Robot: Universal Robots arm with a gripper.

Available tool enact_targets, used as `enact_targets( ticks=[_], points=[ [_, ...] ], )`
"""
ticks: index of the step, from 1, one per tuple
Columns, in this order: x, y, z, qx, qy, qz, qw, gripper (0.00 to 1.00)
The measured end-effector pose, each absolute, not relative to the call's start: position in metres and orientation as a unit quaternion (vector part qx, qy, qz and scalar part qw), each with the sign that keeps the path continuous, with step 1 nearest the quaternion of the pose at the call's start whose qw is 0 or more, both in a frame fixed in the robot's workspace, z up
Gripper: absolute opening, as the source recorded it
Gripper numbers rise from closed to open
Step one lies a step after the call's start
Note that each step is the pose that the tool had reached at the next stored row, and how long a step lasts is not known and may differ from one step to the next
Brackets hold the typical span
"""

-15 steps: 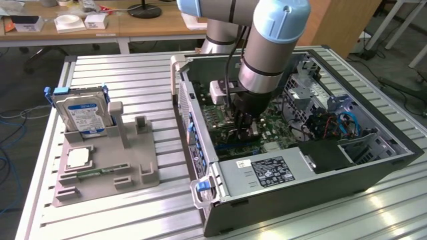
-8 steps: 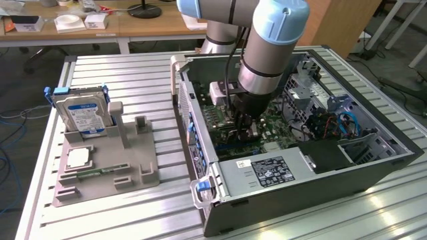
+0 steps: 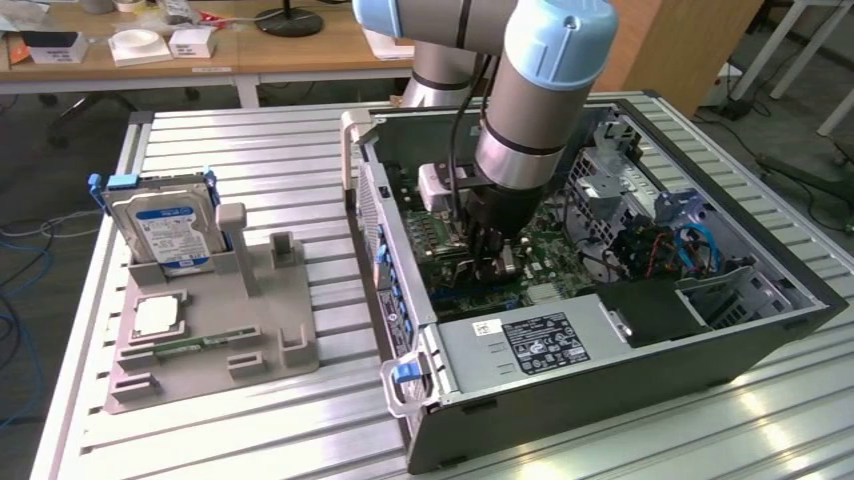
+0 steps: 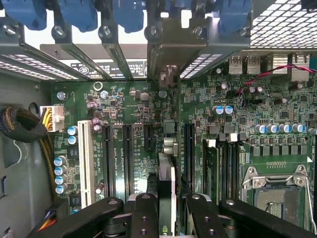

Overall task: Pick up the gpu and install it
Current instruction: 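Insert the gpu into the slot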

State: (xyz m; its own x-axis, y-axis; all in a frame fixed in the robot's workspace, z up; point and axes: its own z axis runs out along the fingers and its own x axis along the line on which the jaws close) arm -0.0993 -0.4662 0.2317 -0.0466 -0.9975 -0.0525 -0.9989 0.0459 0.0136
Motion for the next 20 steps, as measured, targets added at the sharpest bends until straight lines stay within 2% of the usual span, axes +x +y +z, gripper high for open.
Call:
enact_targets(
  ticks=[20],
  points=[
    [-0.1015, -0.4663, 0.2264, -0.690, 0.723, 0.023, 0.014, 0.27]
  ],
)
